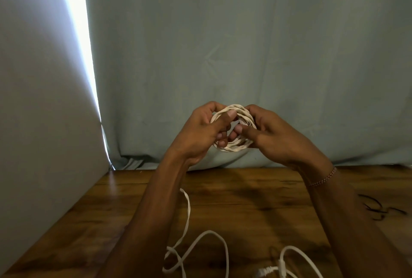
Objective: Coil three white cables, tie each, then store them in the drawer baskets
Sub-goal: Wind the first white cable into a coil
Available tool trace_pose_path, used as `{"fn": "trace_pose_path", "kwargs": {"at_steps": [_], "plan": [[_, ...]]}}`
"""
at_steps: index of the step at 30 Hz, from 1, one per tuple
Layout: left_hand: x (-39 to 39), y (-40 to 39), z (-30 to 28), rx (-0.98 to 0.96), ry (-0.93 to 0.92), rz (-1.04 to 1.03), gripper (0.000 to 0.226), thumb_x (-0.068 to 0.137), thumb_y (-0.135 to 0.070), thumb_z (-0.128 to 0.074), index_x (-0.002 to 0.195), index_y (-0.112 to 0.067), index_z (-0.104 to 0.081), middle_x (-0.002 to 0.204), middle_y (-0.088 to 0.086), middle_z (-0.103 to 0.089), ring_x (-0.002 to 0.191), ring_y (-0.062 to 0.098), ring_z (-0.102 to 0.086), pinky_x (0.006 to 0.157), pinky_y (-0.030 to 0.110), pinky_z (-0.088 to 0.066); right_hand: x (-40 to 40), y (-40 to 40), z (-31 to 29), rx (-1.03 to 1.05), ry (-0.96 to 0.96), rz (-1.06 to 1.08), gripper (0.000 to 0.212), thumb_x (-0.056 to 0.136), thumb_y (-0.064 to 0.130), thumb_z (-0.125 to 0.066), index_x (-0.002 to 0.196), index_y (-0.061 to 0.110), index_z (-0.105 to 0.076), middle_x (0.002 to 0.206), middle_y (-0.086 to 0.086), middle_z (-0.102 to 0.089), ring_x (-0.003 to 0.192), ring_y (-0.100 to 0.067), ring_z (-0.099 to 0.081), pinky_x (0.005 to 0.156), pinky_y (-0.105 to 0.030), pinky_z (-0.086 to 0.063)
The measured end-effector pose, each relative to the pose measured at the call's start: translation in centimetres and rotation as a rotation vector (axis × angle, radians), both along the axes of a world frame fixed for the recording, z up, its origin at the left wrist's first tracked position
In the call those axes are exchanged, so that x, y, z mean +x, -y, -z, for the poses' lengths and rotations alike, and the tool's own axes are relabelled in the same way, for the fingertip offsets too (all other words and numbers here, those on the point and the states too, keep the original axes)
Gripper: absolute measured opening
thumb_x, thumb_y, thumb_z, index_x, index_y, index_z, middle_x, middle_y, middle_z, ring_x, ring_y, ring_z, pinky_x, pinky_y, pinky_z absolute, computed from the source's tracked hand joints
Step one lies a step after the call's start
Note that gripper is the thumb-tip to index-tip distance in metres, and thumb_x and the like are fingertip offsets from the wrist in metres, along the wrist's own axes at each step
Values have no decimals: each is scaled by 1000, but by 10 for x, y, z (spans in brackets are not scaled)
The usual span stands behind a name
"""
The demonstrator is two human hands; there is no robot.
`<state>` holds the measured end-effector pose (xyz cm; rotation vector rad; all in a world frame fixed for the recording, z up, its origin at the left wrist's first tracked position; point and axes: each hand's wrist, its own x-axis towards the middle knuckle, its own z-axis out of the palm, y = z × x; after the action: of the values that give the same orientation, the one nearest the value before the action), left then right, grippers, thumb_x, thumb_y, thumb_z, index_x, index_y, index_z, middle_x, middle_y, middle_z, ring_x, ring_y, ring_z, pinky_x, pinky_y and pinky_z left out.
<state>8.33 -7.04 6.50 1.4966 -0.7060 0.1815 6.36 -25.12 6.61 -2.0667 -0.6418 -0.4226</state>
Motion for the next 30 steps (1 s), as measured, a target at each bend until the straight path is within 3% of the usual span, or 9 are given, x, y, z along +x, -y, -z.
{"fn": "trace_pose_path", "kwargs": {"at_steps": [5, 8, 11, 13, 16, 19, 24, 28, 30], "plan": [[2, 3, 2, 10, -8, -73, 31, 101, -26, -61, 100, 4, -60, 60, 0, -54, 50, 10, -48, 50, 24, -46, -2, -8, 2, -32, 87, 90, 23, 105, 36, -47, 105, 16, -59, 87, 0, -71, 84, -15, -69, 83, -46, -57], [2, 0, 3, 4, -62, -6, 46, 101, -34, -59, 98, 12, -65, 67, 12, -58, 58, 18, -54, 54, 26, -48, 0, -14, 5, 94, 36, 41, 25, 106, 34, -48, 105, 12, -61, 88, -9, -72, 81, -17, -69, 84, -45, -56], [3, -5, 1, -29, -143, 44, 42, 100, -40, -57, 78, -8, -73, 63, 8, -54, 60, 21, -55, 58, 29, -45, 3, -24, 10, 324, -89, -56, 30, 104, 32, -53, 114, 5, -62, 86, -15, -69, 80, -22, -66, 83, -45, -55], [4, -6, 0, -47, -176, 67, 41, 99, -41, -58, 70, -16, -73, 59, 2, -44, 56, 17, -46, 57, 30, -40, 1, -31, 10, 416, -132, -96, 40, 98, 41, -58, 111, 3, -61, 71, -3, -65, 71, -16, -62, 73, -34, -54], [2, -5, -1, -47, -211, 89, 42, 98, -43, -61, 70, -12, -67, 57, 0, -37, 53, 15, -33, 48, 25, -34, 0, -37, 9, 337, -66, -24, 46, 92, 54, -59, 95, 8, -64, 59, 7, -63, 58, -8, -60, 61, -24, -50], [0, -2, -3, -8, -256, 77, 49, 96, -50, -60, 69, -10, -60, 56, 1, -35, 47, 10, -33, 43, 22, -35, -3, -31, 5, 261, -65, -29, 58, 94, 61, -52, 88, 6, -69, 59, -3, -63, 57, -13, -62, 64, -27, -49], [2, 4, -3, -22, -328, 143, 53, 102, -48, -51, 71, -5, -58, 54, 6, -54, 47, 15, -53, 46, 23, -47, -1, -26, 6, 361, -74, -92, 49, 97, 51, -58, 93, 4, -71, 77, -26, -66, 68, -24, -64, 75, -37, -53], [7, 1, -3, -109, -391, 128, 49, 99, -37, -53, 58, -11, -59, 59, 10, -56, 48, 18, -54, 45, 24, -48, 3, -31, 12, 458, -94, -101, 39, 97, 43, -62, 102, 6, -73, 90, -16, -75, 85, -33, -73, 87, -45, -58], [8, 0, -3, -123, -389, 123, 50, 98, -36, -56, 55, -12, -60, 55, 7, -56, 50, 20, -52, 44, 24, -47, 0, -35, 10, 544, -142, -158, 35, 94, 37, -68, 97, 3, -74, 86, -16, -74, 78, -32, -69, 80, -40, -58]]}}
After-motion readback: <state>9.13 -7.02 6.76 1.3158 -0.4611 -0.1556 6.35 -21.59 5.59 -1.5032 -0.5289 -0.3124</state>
